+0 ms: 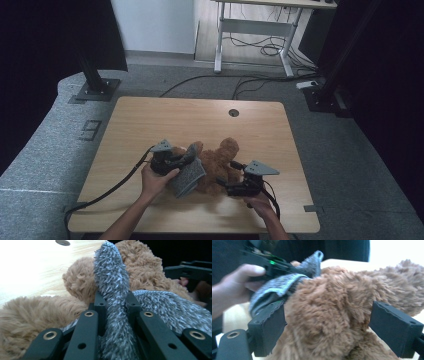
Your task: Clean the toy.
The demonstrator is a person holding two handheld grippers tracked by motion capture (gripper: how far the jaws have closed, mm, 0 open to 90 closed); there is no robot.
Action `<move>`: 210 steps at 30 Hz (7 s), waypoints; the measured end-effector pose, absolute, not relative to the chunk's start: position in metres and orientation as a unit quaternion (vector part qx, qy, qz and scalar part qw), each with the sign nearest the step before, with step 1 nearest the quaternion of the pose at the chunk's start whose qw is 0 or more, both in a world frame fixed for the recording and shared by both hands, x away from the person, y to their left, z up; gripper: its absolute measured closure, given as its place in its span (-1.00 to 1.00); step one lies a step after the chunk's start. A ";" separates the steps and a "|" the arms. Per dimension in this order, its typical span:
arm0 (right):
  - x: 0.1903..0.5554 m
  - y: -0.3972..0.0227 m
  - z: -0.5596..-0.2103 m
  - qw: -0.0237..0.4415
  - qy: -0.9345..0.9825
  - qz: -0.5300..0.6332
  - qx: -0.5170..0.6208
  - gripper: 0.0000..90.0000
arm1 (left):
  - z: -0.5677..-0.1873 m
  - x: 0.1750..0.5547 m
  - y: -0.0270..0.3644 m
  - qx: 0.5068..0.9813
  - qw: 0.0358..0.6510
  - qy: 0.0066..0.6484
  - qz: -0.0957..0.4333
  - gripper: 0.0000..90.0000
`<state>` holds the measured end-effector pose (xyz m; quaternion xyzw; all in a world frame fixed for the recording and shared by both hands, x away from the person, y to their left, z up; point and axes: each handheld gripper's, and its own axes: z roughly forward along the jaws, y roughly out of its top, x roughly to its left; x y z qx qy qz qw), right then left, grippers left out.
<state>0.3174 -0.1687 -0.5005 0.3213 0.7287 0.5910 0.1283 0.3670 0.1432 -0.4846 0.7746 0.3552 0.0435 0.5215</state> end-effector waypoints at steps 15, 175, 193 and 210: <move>0.318 -0.129 -0.526 0.216 0.777 0.509 0.301 -0.02 | -0.433 0.382 0.077 0.818 0.487 0.305 0.020 0.67; 0.301 -0.152 -0.542 0.303 0.760 0.509 0.268 0.16 | -0.428 0.380 0.052 0.817 0.493 0.299 0.026 0.67; 0.301 -0.150 -0.543 0.300 0.763 0.505 0.270 0.11 | -0.458 0.382 0.209 0.766 0.492 0.411 0.049 0.67; 0.297 -0.170 -0.527 0.270 0.747 0.531 0.294 -0.27 | -0.485 0.375 0.222 0.766 0.475 0.428 0.070 0.69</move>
